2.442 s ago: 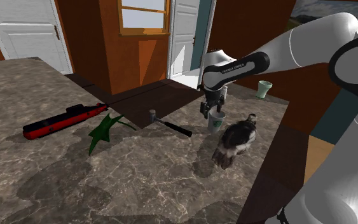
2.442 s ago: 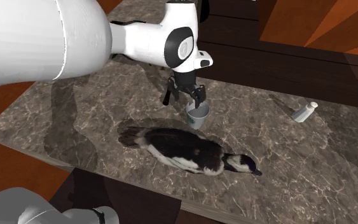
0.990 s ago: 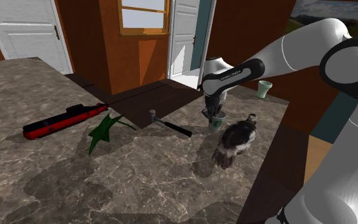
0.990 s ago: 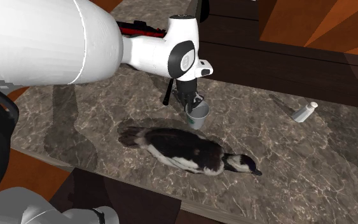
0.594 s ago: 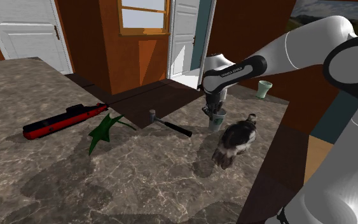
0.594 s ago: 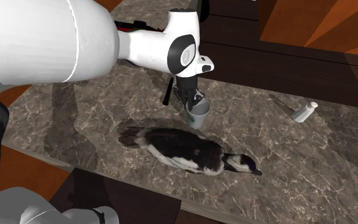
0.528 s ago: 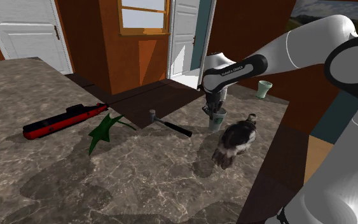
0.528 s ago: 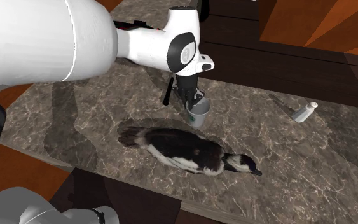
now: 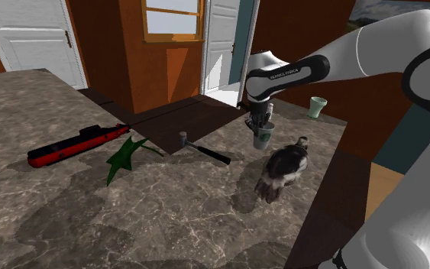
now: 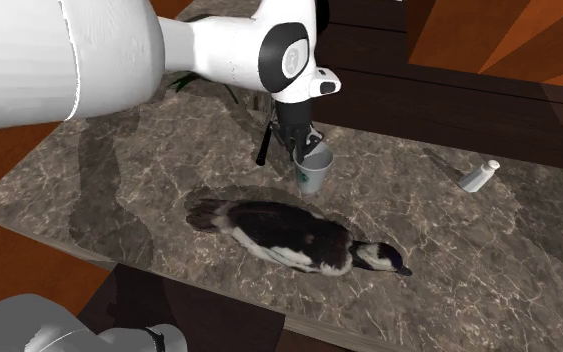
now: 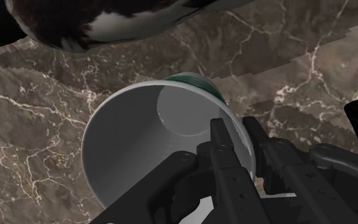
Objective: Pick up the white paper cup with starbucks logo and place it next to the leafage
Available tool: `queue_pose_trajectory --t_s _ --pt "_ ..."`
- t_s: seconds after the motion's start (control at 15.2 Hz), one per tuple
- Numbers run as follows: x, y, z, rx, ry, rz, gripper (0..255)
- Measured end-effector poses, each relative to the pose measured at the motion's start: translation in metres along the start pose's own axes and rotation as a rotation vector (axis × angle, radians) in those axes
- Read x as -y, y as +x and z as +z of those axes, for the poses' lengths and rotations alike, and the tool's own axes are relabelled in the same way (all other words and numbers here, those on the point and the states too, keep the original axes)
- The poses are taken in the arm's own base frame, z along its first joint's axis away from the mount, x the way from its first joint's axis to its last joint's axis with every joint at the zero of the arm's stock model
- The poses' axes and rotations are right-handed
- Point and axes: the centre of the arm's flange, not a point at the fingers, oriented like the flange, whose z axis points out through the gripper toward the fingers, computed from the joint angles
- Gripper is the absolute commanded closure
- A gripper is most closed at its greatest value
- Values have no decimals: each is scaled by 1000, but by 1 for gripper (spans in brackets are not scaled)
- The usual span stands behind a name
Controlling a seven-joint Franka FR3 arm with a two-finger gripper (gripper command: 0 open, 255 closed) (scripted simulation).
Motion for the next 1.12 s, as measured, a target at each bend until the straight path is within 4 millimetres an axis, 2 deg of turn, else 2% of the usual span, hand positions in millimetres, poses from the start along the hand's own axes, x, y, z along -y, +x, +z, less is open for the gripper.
queue_pose_trajectory --t_s 1.12 --pt "-16 -8 -87 0 0 0 255"
